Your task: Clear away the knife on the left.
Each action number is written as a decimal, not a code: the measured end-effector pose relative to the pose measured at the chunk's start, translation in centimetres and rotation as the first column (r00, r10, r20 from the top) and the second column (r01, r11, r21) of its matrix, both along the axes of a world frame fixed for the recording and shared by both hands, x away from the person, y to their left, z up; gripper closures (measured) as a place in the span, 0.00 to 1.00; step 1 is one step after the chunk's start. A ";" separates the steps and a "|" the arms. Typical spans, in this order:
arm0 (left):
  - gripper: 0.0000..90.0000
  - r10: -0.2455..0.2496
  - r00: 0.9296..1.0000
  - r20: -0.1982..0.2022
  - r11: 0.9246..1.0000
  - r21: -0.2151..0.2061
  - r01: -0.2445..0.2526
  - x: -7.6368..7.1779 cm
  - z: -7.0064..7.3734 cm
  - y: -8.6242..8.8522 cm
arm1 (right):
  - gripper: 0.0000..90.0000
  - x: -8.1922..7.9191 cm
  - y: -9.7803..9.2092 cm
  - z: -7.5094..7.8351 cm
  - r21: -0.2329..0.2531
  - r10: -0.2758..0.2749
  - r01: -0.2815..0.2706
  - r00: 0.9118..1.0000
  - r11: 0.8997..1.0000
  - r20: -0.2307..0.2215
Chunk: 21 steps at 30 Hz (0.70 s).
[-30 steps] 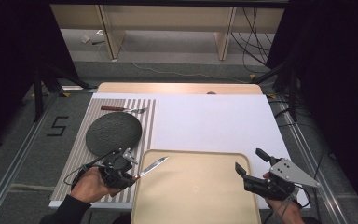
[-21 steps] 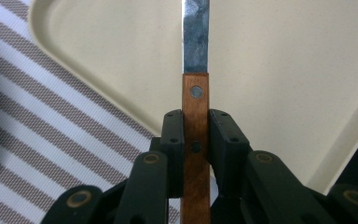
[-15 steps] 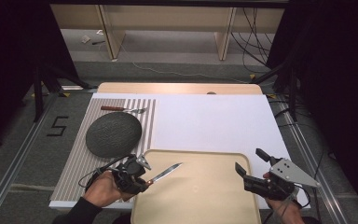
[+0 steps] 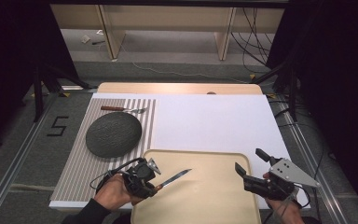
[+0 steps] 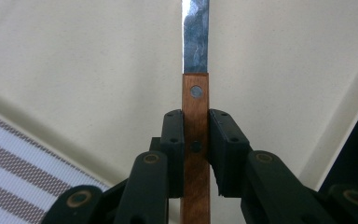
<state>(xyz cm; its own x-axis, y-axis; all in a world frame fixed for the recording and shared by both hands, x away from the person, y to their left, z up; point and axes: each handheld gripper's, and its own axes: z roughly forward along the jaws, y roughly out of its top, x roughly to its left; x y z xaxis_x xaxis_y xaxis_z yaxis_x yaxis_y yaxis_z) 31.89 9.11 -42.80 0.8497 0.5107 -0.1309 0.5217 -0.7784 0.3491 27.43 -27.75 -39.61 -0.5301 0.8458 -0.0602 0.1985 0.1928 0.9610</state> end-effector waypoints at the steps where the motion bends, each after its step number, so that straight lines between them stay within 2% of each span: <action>1: 0.85 -0.003 1.000 -0.001 1.000 0.001 0.003 0.0 -0.1 -0.2 | 0.21 0.0 0.0 0.0 -0.001 0.000 0.000 1.000 1.000 0.000; 6: 0.85 -0.019 1.000 -0.001 1.000 0.012 0.019 -0.1 -0.4 -0.9 | 0.21 0.0 0.0 0.0 -0.001 0.000 0.000 1.000 1.000 0.000; 11: 0.85 -0.039 0.999 -0.022 0.999 0.022 0.039 -0.2 -1.0 -1.8 | 0.21 0.0 0.0 0.0 -0.001 0.000 0.000 1.000 1.000 0.000; 21: 0.85 -0.043 0.998 -0.049 0.998 0.039 0.045 -0.4 -2.1 -2.5 | 0.21 0.0 0.0 0.0 0.001 0.001 -0.001 1.000 1.000 0.000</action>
<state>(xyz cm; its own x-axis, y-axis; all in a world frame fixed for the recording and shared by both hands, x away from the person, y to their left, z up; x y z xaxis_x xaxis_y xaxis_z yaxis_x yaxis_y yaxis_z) 31.50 6.57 -44.90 0.8644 0.4789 -0.1529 0.5025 -0.8136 0.2926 27.41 -27.76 -39.60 -0.5307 0.8455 -0.0597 0.1982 0.1923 0.9611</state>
